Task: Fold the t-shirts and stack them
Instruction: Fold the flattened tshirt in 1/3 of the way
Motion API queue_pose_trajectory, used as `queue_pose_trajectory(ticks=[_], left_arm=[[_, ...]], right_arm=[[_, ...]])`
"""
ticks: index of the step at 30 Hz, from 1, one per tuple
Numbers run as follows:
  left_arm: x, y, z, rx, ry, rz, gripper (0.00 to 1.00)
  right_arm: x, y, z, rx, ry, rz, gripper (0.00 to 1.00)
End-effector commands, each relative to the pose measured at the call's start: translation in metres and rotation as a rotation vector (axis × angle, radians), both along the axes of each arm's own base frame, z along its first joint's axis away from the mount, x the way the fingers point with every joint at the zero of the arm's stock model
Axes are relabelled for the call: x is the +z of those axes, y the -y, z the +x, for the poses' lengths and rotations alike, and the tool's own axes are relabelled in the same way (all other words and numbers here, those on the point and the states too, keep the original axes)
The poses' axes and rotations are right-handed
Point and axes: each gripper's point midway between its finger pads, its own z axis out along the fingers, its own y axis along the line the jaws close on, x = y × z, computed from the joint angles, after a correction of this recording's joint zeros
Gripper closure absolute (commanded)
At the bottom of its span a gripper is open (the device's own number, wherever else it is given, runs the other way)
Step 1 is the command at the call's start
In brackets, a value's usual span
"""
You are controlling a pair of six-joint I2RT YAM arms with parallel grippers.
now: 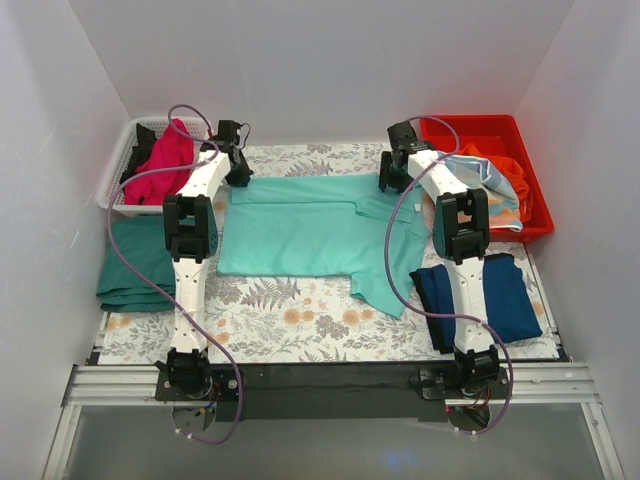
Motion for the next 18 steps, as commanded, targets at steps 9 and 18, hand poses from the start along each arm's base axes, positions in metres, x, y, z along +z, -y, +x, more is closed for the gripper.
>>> queue_pose_trajectory(ticks=[9,18], left_arm=[[-0.033,-0.018,0.057,0.017,0.182,0.018,0.94],[0.022,-0.022,0.102,-0.018,0.418,-0.031,0.80]], right_arm=[[-0.006,-0.029,0.076,0.167,0.201,0.267,0.41],[0.101,-0.035,0.101,0.245,0.462,0.288,0.38]])
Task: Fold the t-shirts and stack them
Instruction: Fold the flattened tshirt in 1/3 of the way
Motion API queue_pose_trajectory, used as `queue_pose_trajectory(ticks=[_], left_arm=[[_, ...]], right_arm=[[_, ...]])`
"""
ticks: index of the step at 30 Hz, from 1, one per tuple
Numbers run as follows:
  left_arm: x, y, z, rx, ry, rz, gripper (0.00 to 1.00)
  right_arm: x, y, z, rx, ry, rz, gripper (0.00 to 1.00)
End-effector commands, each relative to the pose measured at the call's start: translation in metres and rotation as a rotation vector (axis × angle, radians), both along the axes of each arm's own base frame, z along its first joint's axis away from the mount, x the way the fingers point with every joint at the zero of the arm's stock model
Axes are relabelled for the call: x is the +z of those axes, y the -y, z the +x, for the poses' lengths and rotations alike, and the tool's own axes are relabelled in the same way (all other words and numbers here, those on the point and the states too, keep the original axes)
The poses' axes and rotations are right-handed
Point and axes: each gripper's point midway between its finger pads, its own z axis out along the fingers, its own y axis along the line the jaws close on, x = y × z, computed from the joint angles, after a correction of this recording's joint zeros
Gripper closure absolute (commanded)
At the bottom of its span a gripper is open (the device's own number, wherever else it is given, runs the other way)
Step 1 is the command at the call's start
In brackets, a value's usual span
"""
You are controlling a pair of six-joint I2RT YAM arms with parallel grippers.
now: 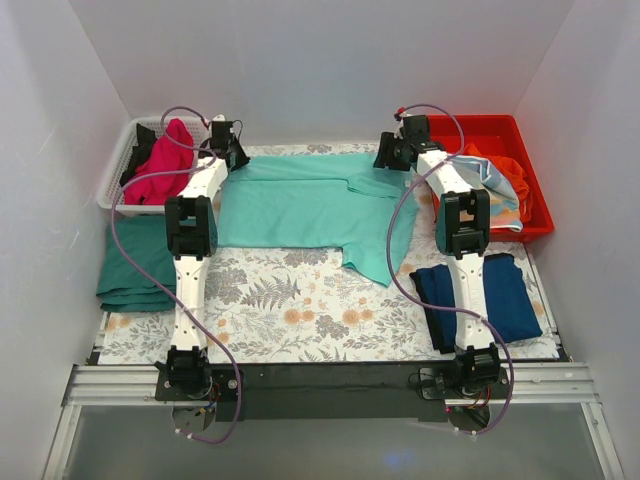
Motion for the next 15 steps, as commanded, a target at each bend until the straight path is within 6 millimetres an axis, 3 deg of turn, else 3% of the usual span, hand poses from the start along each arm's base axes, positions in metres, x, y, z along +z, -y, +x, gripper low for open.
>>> queue_pose_trajectory(ticks=[1,3,4,5,6,7,8,9,10,11,13,14,15], left_arm=[[0.019,-0.005,0.008,-0.051,0.083,0.001,0.71],[0.039,-0.005,0.008,-0.068,0.130,0.012,0.61],[0.063,-0.005,0.005,-0.070,0.172,0.015,0.43],[0.073,-0.007,0.004,-0.067,0.185,0.025,0.31],[0.084,-0.008,0.001,-0.067,0.196,0.034,0.19],[0.105,-0.009,-0.003,-0.067,0.219,0.043,0.17],[0.105,-0.008,-0.010,-0.083,0.206,0.046,0.16],[0.107,-0.008,-0.017,-0.093,0.187,0.058,0.16],[0.123,-0.007,-0.023,-0.097,0.195,0.061,0.16],[0.117,-0.007,-0.032,-0.104,0.160,0.063,0.16],[0.113,-0.010,-0.051,-0.102,0.096,0.076,0.15],[0.108,-0.011,-0.067,-0.101,0.061,0.077,0.15],[0.109,-0.010,-0.076,-0.110,0.052,0.074,0.15]], right_arm=[[0.092,-0.005,0.012,0.060,0.220,-0.001,0.38],[0.125,0.000,0.009,0.052,0.270,-0.006,0.38],[0.135,0.001,0.008,0.050,0.286,-0.010,0.38],[0.156,0.003,0.002,0.045,0.314,-0.010,0.38],[0.163,0.004,-0.001,0.043,0.324,-0.012,0.38],[0.170,0.007,-0.004,0.037,0.332,-0.018,0.38],[0.191,0.009,-0.011,0.028,0.361,-0.019,0.38],[0.184,0.011,-0.018,0.025,0.338,-0.031,0.38],[0.186,0.014,-0.023,0.018,0.334,-0.040,0.38],[0.196,0.017,-0.031,0.008,0.339,-0.048,0.38],[0.179,0.023,-0.047,0.000,0.268,-0.081,0.38],[0.183,0.027,-0.055,-0.013,0.260,-0.091,0.38],[0.162,0.029,-0.069,-0.010,0.198,-0.110,0.38]])
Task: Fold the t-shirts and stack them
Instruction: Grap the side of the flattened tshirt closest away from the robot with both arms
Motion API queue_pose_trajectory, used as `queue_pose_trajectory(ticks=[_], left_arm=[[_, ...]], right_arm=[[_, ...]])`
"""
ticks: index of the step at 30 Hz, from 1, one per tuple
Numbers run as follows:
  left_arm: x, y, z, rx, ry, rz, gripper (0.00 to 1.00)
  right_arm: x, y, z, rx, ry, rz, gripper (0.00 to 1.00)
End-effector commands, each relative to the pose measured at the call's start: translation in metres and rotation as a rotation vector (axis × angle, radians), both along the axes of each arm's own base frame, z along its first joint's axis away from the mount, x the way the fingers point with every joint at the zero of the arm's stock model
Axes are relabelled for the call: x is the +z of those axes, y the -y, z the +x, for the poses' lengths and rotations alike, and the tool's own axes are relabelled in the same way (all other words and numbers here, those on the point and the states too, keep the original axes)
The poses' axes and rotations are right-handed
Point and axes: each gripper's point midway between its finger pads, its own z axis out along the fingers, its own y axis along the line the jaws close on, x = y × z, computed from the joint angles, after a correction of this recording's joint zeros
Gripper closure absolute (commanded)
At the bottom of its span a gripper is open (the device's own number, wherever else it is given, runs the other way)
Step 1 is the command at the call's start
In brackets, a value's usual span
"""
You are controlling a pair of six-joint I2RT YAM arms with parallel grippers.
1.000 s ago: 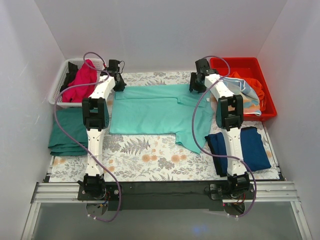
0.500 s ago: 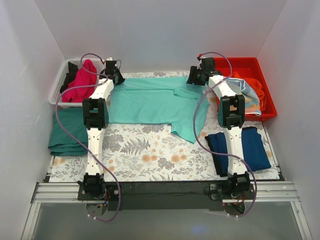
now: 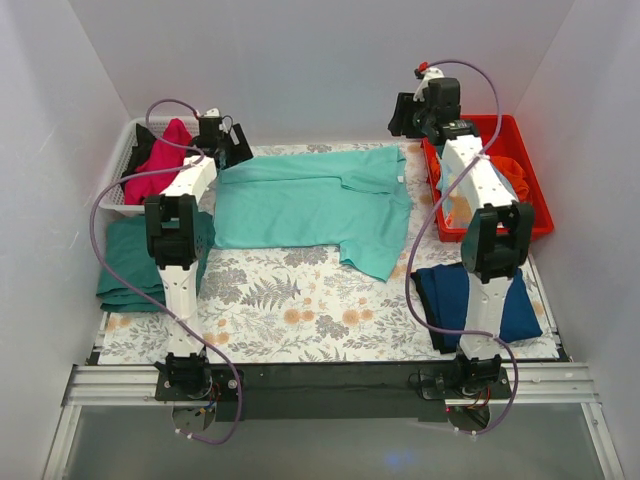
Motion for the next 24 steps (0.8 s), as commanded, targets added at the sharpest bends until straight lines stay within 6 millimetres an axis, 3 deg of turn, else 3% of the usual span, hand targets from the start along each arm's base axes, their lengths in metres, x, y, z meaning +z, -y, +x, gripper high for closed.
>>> queue_pose_trajectory(ticks=[1,2,4,5,7,9,10,14,16,24], left_arm=[[0.048,-0.005,-0.047,-0.013,-0.017,0.027,0.14],[0.047,-0.006,-0.056,-0.010,-0.029,0.024,0.14],[0.042,-0.006,-0.083,0.015,-0.080,0.011,0.16],[0.041,-0.006,-0.093,0.022,-0.096,0.005,0.18],[0.031,-0.009,-0.122,0.062,-0.157,0.002,0.25],[0.029,-0.013,-0.145,0.112,-0.201,-0.014,0.34],[0.015,-0.016,-0.160,0.131,-0.249,-0.006,0.36],[-0.002,-0.017,-0.203,0.172,-0.334,-0.027,0.47],[-0.011,-0.018,-0.225,0.206,-0.374,-0.040,0.48],[-0.007,-0.028,-0.250,0.293,-0.365,-0.037,0.52]], right_arm=[[-0.026,0.012,-0.039,-0.031,-0.108,-0.079,0.38],[-0.019,0.013,-0.049,-0.039,-0.105,-0.085,0.39],[-0.044,0.014,-0.071,-0.036,-0.174,-0.097,0.39],[-0.037,0.011,-0.081,-0.034,-0.169,-0.092,0.39],[-0.055,0.003,-0.102,-0.013,-0.221,-0.103,0.40],[-0.057,-0.002,-0.119,-0.004,-0.246,-0.119,0.41],[-0.063,-0.012,-0.128,0.021,-0.263,-0.128,0.41],[-0.099,-0.015,-0.162,0.020,-0.357,-0.170,0.43],[-0.106,-0.022,-0.171,0.028,-0.389,-0.147,0.43],[-0.127,-0.026,-0.181,0.038,-0.444,-0.155,0.45]])
